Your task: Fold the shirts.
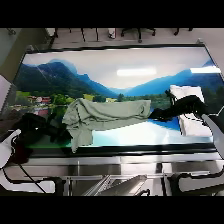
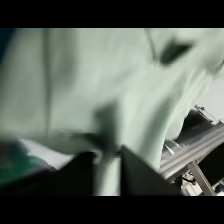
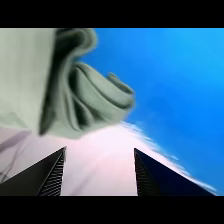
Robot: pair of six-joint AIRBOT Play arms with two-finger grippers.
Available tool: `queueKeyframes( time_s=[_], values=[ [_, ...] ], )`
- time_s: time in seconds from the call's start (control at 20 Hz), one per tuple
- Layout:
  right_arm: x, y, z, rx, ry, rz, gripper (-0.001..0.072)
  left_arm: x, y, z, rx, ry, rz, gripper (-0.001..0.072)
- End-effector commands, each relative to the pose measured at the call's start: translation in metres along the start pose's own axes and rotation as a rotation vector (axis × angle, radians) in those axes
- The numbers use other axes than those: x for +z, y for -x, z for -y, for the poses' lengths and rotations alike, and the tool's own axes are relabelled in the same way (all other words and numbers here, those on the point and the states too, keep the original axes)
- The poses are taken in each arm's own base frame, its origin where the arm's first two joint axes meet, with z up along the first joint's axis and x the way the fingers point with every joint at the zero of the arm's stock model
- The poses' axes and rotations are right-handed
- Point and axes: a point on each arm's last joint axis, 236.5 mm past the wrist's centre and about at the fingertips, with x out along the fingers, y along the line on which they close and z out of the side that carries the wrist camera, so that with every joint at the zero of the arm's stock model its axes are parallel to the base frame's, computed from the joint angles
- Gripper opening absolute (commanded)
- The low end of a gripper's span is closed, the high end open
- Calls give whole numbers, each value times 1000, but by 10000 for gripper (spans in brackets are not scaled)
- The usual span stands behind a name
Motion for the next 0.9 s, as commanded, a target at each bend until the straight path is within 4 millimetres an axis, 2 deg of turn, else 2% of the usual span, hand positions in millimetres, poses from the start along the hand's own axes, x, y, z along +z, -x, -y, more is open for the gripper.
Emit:
queueKeyframes(
  time_s=[0.0, 0.05, 0.2, 0.25, 0.3, 0.4, 0.5, 0.55, 0.6, 0.65, 0.7, 0.75, 0.8, 0.85],
  values=[
    [-1, -27, 3, -19, 2, -21, 438, 18, -9, 9, 31, -54, 10, 17],
    [-2, -31, 5, -19, -2, -30, 302, 20, -8, 12, 34, -67, 11, 18],
    [2, -32, 3, -4, -17, -18, 280, 27, -3, 19, 36, -90, 26, 17],
    [4, -32, 1, 2, -19, -11, 246, 27, -1, 21, 34, -92, 25, 17],
    [8, -31, -1, 9, -24, 2, 190, 28, 1, 23, 32, -95, 26, 17],
    [18, -30, -7, 33, -45, 41, 26, 30, 7, 29, 27, -108, 28, 17],
    [24, -25, -20, 74, -52, 59, 27, 34, 23, 39, 30, -143, 76, 17],
    [24, -14, -35, 104, -27, 52, 27, 36, 38, 52, 28, -178, 127, 16],
    [25, 4, -55, 141, 14, 51, 27, 36, 61, 75, 5, -226, 195, 17],
    [29, 31, -83, 185, 72, 74, 27, 35, 91, 103, -18, -292, 279, 16],
    [36, 70, -119, 230, 155, 136, 27, 30, 127, 136, -40, -372, 384, 16],
    [44, 120, -161, 263, 255, 247, 26, 16, 175, 178, -67, -478, 528, 16],
    [51, 179, -204, 275, 356, 402, 26, -6, 232, 222, -80, -587, 716, 16],
    [52, 239, -242, 252, 463, 570, 26, -38, 290, 261, -88, -671, 918, 16]
  ],
)
